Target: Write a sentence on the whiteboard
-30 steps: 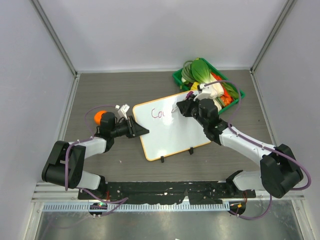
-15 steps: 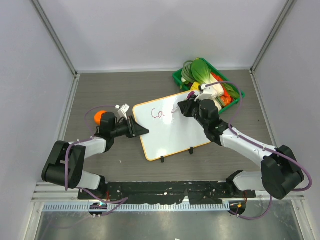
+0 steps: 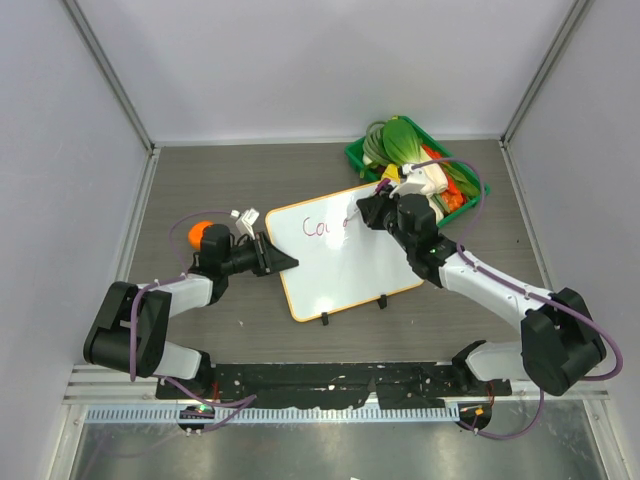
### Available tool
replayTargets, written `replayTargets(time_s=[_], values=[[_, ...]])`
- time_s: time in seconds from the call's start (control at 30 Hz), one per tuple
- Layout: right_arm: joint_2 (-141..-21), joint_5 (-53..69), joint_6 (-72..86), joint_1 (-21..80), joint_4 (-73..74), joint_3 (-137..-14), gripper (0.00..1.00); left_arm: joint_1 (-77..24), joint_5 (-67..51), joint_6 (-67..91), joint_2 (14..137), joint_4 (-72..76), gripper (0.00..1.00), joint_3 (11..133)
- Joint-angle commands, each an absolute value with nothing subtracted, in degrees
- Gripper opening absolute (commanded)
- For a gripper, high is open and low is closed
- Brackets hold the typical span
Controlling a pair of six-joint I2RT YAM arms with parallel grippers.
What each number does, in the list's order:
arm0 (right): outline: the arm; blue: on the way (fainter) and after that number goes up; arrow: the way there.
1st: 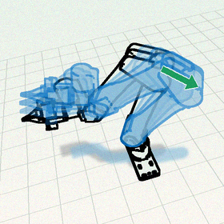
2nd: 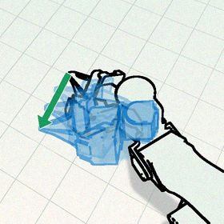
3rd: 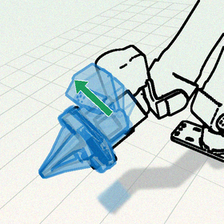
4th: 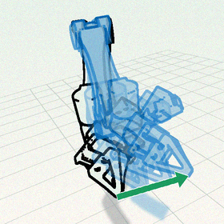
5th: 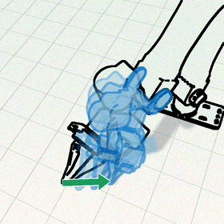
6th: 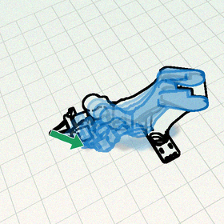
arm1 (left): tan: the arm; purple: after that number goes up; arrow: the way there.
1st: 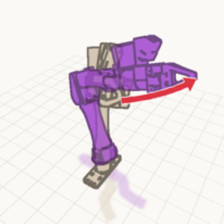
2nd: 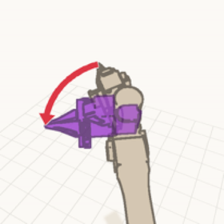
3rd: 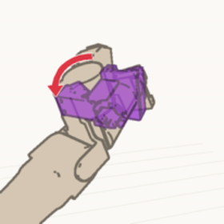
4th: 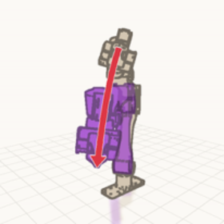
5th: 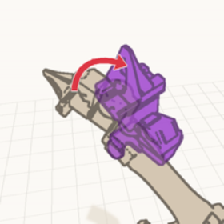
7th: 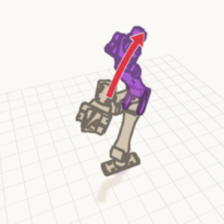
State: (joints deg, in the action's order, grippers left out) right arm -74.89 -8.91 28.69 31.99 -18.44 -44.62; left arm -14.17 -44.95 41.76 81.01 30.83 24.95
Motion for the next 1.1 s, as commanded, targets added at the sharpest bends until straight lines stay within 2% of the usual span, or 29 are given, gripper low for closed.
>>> replayTargets(time_s=[0.0, 0.47, 1.07], values=[[-75.2, -10.9, 28.1, 31.5, -18.3, -46.1, 0.01, -14.4, -34.7, 34.5, 82.8, 23.2, 0.00, 24.2], [-72.1, -9.7, 27.7, 31.5, -17.1, -41.8, 0.01, -14.4, -34.6, 34.5, 82.8, 23.2, 0.00, 24.2], [-69.9, -13.9, 28.7, 30.2, -19.0, -46.3, 0.01, -14.4, -34.5, 34.5, 82.6, 23.1, 0.00, 24.2]])
